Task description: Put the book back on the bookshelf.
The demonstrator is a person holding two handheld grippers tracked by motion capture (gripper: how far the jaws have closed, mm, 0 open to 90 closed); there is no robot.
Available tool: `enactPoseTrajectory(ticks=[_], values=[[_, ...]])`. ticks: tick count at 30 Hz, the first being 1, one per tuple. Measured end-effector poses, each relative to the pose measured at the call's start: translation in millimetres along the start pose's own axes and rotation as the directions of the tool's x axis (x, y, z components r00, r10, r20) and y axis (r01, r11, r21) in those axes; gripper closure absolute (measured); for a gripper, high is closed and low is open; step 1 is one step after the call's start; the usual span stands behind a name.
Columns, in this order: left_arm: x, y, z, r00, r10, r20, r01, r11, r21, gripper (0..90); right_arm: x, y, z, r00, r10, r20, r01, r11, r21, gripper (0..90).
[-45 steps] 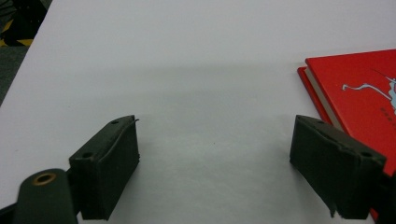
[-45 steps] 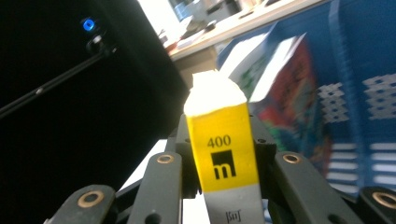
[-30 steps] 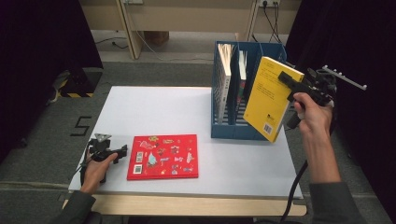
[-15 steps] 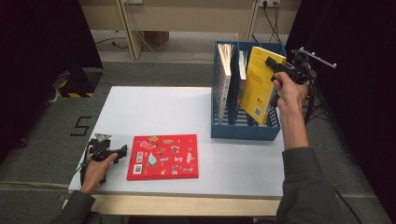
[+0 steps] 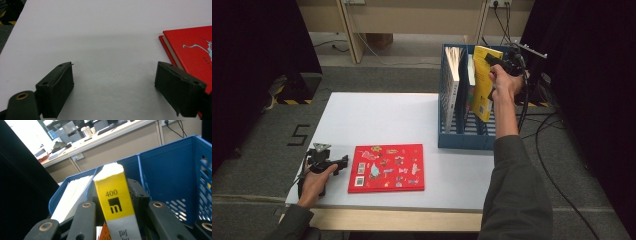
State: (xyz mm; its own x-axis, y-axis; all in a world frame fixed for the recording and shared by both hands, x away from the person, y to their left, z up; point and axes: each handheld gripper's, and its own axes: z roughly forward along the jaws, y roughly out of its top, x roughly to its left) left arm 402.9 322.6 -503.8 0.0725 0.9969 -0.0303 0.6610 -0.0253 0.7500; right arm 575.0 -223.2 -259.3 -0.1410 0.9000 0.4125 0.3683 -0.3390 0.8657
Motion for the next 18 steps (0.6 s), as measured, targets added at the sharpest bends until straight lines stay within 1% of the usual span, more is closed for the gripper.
enactPoseTrajectory(ticks=[3, 6, 7, 11, 13, 17, 18], values=[[0.0, 0.0, 0.0, 1.0000, 0.001, 0.000, -0.001, 1.0000, 0.000, 14.3, -2.4, -2.7, 7.8, 0.9999, 0.016, 0.005, -0.016, 1.000, 0.008, 70.4], [-0.1, -0.1, 0.0, 1.0000, 0.001, 0.000, -0.001, 1.0000, -0.001, 14.3, -5.4, -5.9, 14.1, 0.9998, 0.020, 0.007, -0.020, 1.000, 0.012, 70.1], [-0.1, 0.0, 0.0, 1.0000, 0.002, -0.001, -0.002, 1.0000, 0.000, 14.3, -6.2, -8.3, 16.7, 0.9999, 0.016, 0.006, -0.016, 1.000, 0.017, 69.9], [-0.2, -0.2, 0.1, 1.0000, 0.002, -0.001, -0.002, 1.0000, -0.004, 14.4, -10.8, -16.7, 22.6, 0.9995, 0.029, 0.015, -0.029, 0.999, 0.031, 69.2], [-0.3, -0.1, -0.1, 1.0000, 0.004, -0.002, -0.004, 1.0000, -0.002, 14.4, -12.8, -20.7, 24.1, 0.9996, 0.027, 0.012, -0.028, 0.999, 0.039, 69.0], [-0.4, -0.1, -0.1, 1.0000, 0.005, -0.002, -0.005, 1.0000, -0.002, 14.4, -17.4, -32.8, 29.2, 0.9989, 0.037, 0.029, -0.039, 0.997, 0.064, 68.4], [-0.4, -0.1, -0.1, 1.0000, 0.005, -0.002, -0.005, 1.0000, -0.002, 14.4, -18.1, -34.9, 30.6, 0.9990, 0.033, 0.030, -0.035, 0.997, 0.070, 68.2]])
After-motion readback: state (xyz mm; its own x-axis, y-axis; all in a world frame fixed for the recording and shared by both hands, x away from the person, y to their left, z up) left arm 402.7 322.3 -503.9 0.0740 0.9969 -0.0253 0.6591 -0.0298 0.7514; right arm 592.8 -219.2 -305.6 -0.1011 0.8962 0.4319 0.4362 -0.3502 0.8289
